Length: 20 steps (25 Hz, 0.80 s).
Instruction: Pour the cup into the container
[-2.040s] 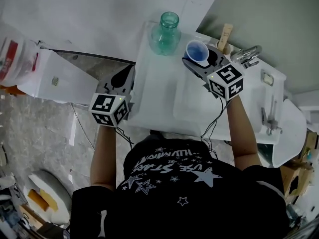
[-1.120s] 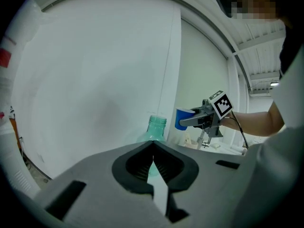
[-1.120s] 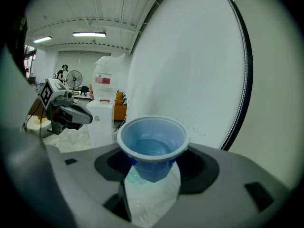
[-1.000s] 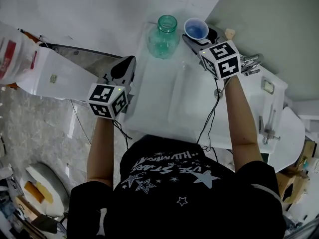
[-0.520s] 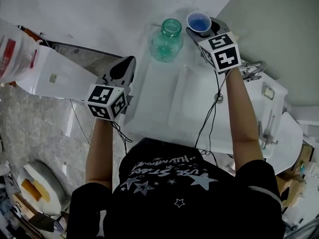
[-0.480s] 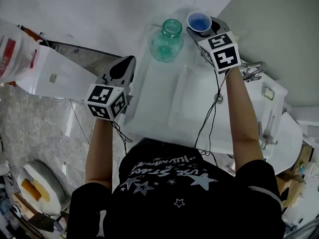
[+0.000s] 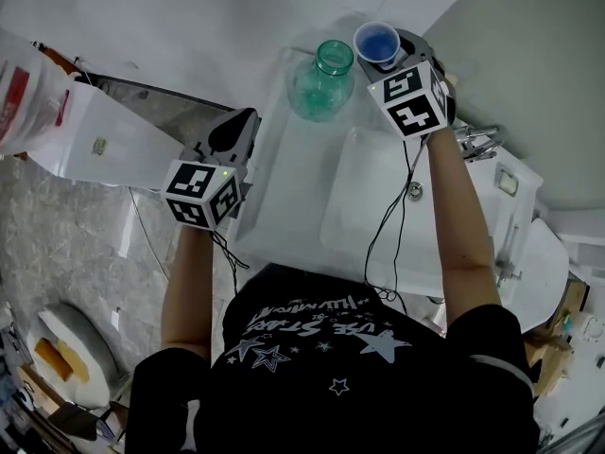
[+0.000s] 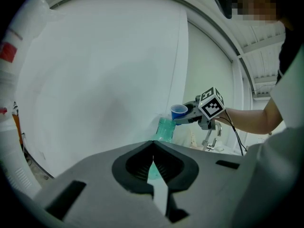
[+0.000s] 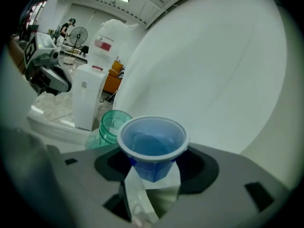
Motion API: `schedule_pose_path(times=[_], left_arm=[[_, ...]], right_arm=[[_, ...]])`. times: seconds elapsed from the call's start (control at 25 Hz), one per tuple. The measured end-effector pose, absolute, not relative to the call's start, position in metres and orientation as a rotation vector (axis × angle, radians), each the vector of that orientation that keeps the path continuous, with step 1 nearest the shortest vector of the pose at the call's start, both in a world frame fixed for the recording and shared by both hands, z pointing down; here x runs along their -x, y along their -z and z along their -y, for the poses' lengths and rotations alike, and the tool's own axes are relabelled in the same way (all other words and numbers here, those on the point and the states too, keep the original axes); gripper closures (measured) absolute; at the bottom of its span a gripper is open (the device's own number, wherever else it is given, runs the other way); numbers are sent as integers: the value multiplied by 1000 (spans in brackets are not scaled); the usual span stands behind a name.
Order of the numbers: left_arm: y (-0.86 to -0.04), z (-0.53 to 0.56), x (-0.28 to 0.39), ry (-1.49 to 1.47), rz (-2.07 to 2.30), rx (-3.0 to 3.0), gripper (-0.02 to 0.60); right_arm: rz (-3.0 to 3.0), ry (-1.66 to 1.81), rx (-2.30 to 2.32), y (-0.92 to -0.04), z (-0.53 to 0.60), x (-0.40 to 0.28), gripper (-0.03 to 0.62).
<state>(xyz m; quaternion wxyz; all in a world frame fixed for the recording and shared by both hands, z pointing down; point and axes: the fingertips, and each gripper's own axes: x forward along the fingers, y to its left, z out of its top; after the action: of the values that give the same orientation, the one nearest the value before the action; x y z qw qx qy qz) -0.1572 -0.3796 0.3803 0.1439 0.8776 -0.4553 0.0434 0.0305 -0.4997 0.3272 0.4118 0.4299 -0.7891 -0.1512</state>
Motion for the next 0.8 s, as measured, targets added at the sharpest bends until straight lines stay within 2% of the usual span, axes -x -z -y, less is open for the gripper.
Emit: schedule_pose_path(times=[0.8], left_arm=[[-390, 372, 166, -84, 1303, -2495, 572]], right_arm=[[1736, 569, -966, -345, 506, -25, 324]])
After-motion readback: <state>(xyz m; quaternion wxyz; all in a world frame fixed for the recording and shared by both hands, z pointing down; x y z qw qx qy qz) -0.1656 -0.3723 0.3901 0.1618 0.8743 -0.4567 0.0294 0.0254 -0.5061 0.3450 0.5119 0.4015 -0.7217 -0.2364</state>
